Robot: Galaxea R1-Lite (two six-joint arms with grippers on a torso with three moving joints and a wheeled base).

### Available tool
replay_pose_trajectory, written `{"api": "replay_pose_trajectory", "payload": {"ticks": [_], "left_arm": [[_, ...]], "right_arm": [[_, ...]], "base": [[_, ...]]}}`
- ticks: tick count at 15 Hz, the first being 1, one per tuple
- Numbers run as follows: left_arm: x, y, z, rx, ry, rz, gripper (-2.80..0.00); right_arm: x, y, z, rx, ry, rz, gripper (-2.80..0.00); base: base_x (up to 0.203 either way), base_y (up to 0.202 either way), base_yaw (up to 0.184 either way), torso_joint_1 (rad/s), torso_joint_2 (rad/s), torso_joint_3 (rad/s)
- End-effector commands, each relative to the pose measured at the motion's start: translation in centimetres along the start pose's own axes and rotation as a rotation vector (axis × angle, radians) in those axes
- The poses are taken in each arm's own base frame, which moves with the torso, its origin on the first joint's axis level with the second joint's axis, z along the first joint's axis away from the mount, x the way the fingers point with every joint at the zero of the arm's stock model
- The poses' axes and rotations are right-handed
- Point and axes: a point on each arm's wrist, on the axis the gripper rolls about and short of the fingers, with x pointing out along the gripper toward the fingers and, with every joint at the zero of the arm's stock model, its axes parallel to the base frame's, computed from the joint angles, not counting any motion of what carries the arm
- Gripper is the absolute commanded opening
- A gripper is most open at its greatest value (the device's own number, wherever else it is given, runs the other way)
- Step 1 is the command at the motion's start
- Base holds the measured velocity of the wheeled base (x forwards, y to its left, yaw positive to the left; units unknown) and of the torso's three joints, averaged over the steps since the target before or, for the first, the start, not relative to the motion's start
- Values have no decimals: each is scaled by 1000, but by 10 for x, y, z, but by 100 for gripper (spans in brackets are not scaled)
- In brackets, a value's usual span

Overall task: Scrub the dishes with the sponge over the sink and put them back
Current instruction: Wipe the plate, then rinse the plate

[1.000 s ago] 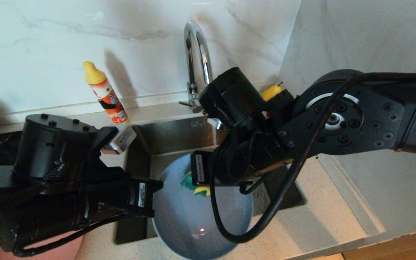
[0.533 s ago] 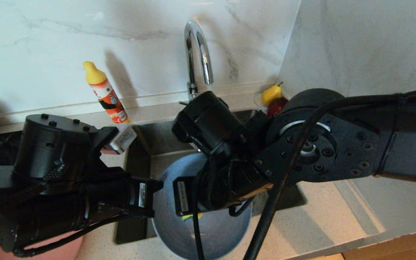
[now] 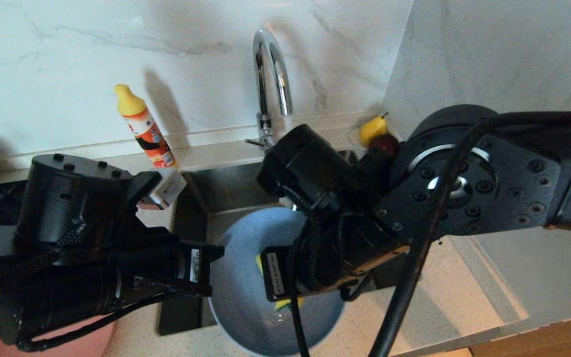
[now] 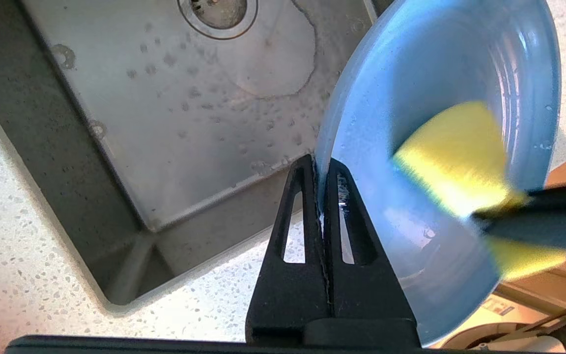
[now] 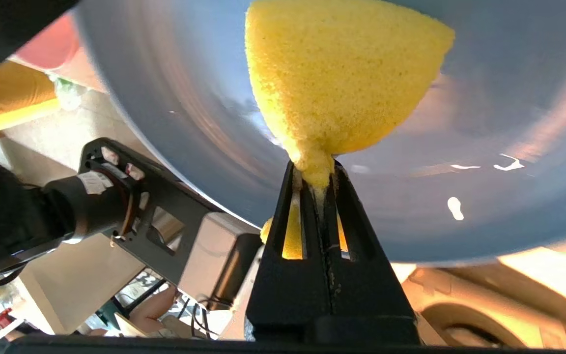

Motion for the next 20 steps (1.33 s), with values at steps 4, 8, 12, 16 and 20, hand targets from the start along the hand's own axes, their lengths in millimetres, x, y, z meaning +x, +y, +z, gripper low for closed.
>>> {"api": "replay_pose_trajectory", "payload": {"ticks": [4, 8, 12, 16, 20], "left_arm": [[0, 0, 1, -3, -6, 2, -280], [1, 0, 3, -5, -9, 4, -280], [11, 1, 7, -29, 0, 22, -280], [43, 7, 18, -106, 20, 74, -280], [87, 12, 36, -151, -1, 193, -280]], "right_arm": [[-24, -22, 10, 54, -18, -33, -280], [-34, -36, 8, 84, 19, -83, -280], [-81, -35, 8, 81, -88, -6, -280], [-141, -33, 2, 23, -232, 143, -280], [-170, -42, -4, 26, -292, 178, -280]], "base": [[0, 0, 0, 0, 0, 0], [0, 0, 0, 0, 0, 0], [0, 0, 0, 0, 0, 0], [0, 0, 0, 0, 0, 0], [0, 0, 0, 0, 0, 0]]}}
